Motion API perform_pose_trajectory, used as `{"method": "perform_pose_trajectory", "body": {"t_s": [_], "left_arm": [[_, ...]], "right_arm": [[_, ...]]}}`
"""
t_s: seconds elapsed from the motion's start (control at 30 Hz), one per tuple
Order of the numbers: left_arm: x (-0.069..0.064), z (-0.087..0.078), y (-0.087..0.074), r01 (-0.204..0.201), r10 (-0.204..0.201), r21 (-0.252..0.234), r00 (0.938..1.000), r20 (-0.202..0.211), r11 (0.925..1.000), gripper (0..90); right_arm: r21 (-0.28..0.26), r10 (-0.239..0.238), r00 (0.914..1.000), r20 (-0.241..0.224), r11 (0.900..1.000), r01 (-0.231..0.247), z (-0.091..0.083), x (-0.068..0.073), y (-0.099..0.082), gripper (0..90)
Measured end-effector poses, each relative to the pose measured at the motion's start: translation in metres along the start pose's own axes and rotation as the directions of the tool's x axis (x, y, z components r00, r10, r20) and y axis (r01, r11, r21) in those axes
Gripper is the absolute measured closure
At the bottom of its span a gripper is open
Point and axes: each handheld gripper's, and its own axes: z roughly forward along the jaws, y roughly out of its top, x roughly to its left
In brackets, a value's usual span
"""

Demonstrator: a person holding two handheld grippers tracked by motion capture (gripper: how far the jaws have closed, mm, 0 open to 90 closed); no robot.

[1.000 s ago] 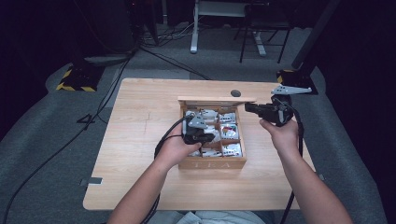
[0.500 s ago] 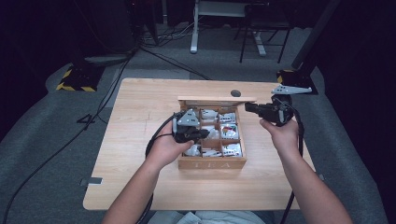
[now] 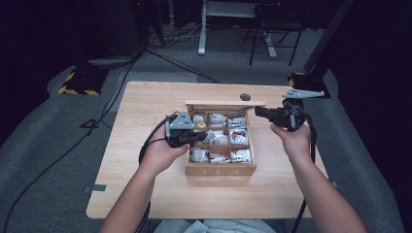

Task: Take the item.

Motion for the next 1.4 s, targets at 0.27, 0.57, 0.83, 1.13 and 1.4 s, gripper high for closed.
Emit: {"method": "perform_pose_trajectory", "body": {"t_s": [0.27, 0.57, 0.83, 1.13, 1.4], "left_arm": [[0.006, -0.013, -0.003, 0.011, -0.012, -0.017, 0.9997, -0.021, 0.9998, 90.0], [0.013, -0.025, -0.013, 0.009, -0.01, -0.013, 0.9993, -0.035, 0.9999, 90.0], [0.021, -0.041, -0.02, 0.021, -0.022, -0.021, 0.9969, -0.076, 0.9996, 90.0], [0.037, -0.053, -0.033, 0.028, -0.026, 0.011, 0.9912, -0.13, 0.9996, 90.0], [0.048, -0.062, -0.041, 0.048, -0.049, -0.005, 0.9874, -0.15, 0.9988, 90.0]], "right_arm": [[0.002, 0.0, 1.0, 0.002, 1.0, 0.0, 0.001, 0.0, 0.001, 89.9], [0.007, -0.003, 1.0, 0.002, 1.0, 0.003, 0.001, -0.001, 0.002, 89.9], [0.006, -0.002, 1.0, 0.004, 1.0, 0.002, 0.001, 0.0, 0.002, 89.9], [0.005, -0.002, 1.0, 0.004, 1.0, 0.002, 0.001, 0.0, 0.002, 89.9], [0.007, -0.001, 1.0, 0.004, 1.0, 0.001, 0.002, 0.0, 0.002, 89.9]]}}
